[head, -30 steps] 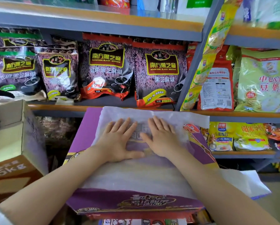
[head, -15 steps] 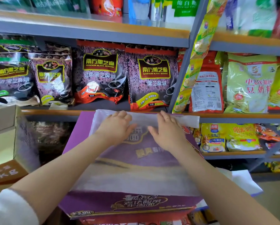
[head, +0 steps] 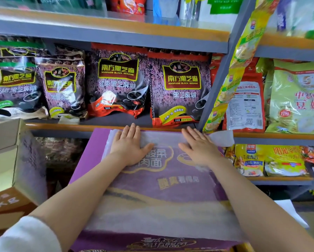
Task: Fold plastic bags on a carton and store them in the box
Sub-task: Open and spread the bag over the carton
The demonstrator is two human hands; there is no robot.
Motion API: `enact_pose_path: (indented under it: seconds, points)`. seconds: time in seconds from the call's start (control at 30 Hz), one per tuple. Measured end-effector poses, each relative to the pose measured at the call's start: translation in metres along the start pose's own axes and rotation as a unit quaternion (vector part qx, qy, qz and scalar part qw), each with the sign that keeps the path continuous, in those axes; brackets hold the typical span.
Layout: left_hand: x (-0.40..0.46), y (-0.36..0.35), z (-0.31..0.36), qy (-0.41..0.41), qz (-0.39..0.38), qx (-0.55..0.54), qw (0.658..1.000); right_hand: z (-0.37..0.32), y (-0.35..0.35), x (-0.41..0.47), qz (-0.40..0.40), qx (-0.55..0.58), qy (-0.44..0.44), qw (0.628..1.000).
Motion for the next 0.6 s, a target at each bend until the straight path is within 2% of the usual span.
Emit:
enact_pose_path:
  seconds: [0.23, 0.3, 0.33, 0.4, 0.43, 0.47, 0.6]
  points:
    - [-0.002, 0.001, -0.003, 0.014, -0.009, -0.009, 1.0, 0.053, 0.0, -0.013, -0.012, 0.03, -0.111, 0.993]
    - [-0.005, 0.009, -0.001, -0.008, 0.031, -0.028, 0.999, 0.047, 0.006, -0.012, -0.002, 0.011, -0.157, 0.988]
    - [-0.014, 0.016, 0.004, -0.044, 0.065, -0.029, 0.996, 0.036, 0.012, -0.017, 0.015, 0.004, -0.165, 0.986]
    - [-0.035, 0.025, 0.014, -0.13, 0.126, -0.023, 0.983, 0.002, 0.024, -0.028, 0.072, 0.013, -0.118, 0.99]
    - [-0.048, 0.025, 0.017, -0.159, 0.137, -0.033, 0.977, -0.022, 0.027, -0.037, 0.089, 0.028, -0.071, 0.993]
    - [-0.063, 0.024, 0.02, -0.173, 0.113, -0.043, 0.978, -0.048, 0.028, -0.049, 0.09, 0.044, -0.022, 0.995]
    - [-0.11, 0.001, 0.013, -0.139, 0.063, -0.01, 0.988, -0.117, -0.004, -0.092, 0.027, 0.055, 0.099, 0.993]
Point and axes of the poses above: each hand's wrist, its own x-axis towards the middle knuckle, its own y-axis out of the back of the hand, z = x × y, the point moved 4 cm from there along x, towards the middle knuckle, and after that the axes turned 3 degrees about -z, right-handed, at the moved point
